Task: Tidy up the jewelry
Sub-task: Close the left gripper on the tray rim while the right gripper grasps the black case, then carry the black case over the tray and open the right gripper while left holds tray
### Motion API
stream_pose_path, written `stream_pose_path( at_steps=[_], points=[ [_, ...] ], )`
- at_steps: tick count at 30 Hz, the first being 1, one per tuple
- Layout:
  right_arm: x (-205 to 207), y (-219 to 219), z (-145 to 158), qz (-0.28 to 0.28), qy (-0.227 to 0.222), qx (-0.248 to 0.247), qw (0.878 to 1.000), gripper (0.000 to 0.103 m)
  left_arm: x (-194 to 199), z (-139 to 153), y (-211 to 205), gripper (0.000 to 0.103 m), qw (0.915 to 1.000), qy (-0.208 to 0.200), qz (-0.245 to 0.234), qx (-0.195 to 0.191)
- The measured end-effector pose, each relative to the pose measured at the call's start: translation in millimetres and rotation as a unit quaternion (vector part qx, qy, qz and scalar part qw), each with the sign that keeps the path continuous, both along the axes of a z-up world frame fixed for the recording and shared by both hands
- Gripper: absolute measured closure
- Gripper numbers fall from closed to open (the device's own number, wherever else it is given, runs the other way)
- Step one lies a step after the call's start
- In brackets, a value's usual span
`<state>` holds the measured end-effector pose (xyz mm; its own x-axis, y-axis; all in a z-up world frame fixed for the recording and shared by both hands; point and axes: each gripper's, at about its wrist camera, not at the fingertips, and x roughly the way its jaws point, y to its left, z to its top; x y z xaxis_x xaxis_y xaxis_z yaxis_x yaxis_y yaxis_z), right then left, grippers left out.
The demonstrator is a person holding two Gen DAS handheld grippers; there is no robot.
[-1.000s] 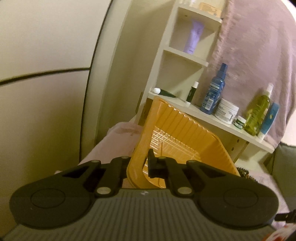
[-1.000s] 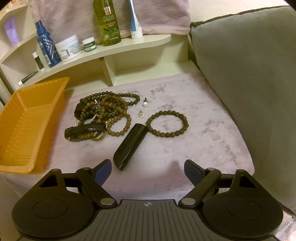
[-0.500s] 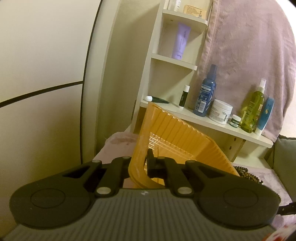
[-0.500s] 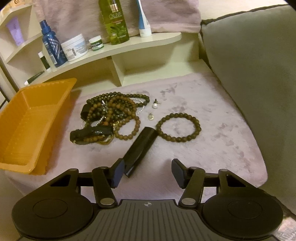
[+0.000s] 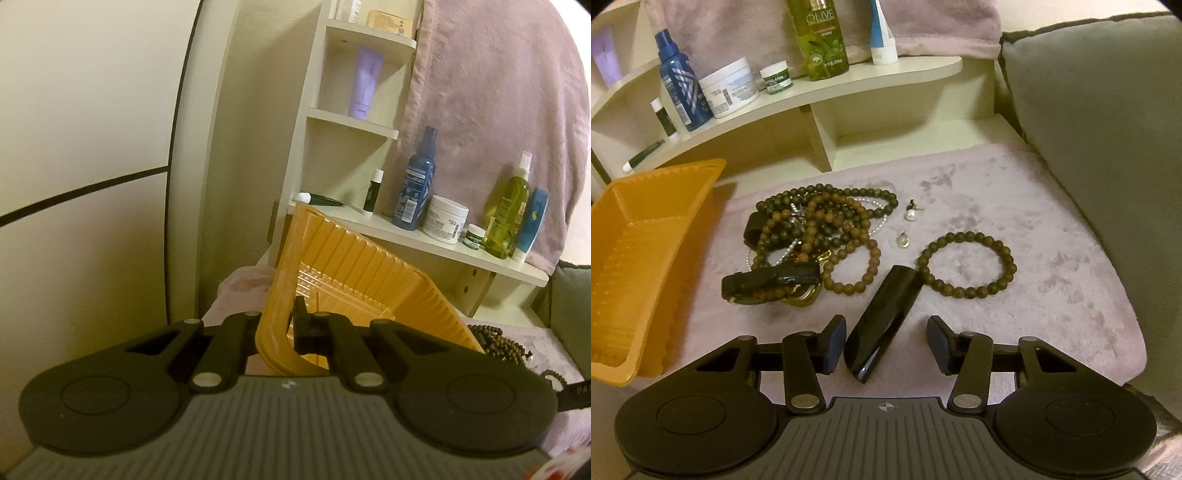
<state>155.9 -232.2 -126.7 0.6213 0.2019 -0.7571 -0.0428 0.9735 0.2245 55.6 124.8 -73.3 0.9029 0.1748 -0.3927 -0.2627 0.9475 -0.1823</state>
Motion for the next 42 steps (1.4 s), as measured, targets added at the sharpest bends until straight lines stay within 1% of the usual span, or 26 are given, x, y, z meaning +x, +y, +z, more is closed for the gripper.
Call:
stream_pose_path(
  at_steps=[4,10,12,14,18,31,42],
  points=[
    [5,3,0,-0.004,-0.001,-0.011,1.000,0.056,0,1,0,0.098,0.9999,-0.004,-0.008,0.010],
    [7,10,-1,-0.002,-0.005,-0.035,0.999,0.063,0,0,1,0.098,0.9997,-0.006,-0.017,0.019],
    [6,13,-1,0.001,-0.006,-0.044,0.999,0.069,0,0,0,0.098,0.9995,-0.006,-0.022,0.024],
    [5,14,-1,0.002,-0.007,-0.046,0.999,0.070,1,1,1,0.098,0.9994,-0.007,-0.025,0.025],
    [3,13,0,0.008,-0.011,-0.047,0.999,0.078,1,1,2,0.098,0.9992,-0.009,-0.031,0.025],
    [-2,12,4,0.025,-0.024,-0.040,0.999,0.081,-2,2,0,0.098,0.9988,-0.013,-0.037,0.031],
    [-3,17,20,0.035,-0.043,-0.021,0.998,0.081,-2,2,0,0.098,0.9987,-0.014,-0.037,0.031]
  ],
)
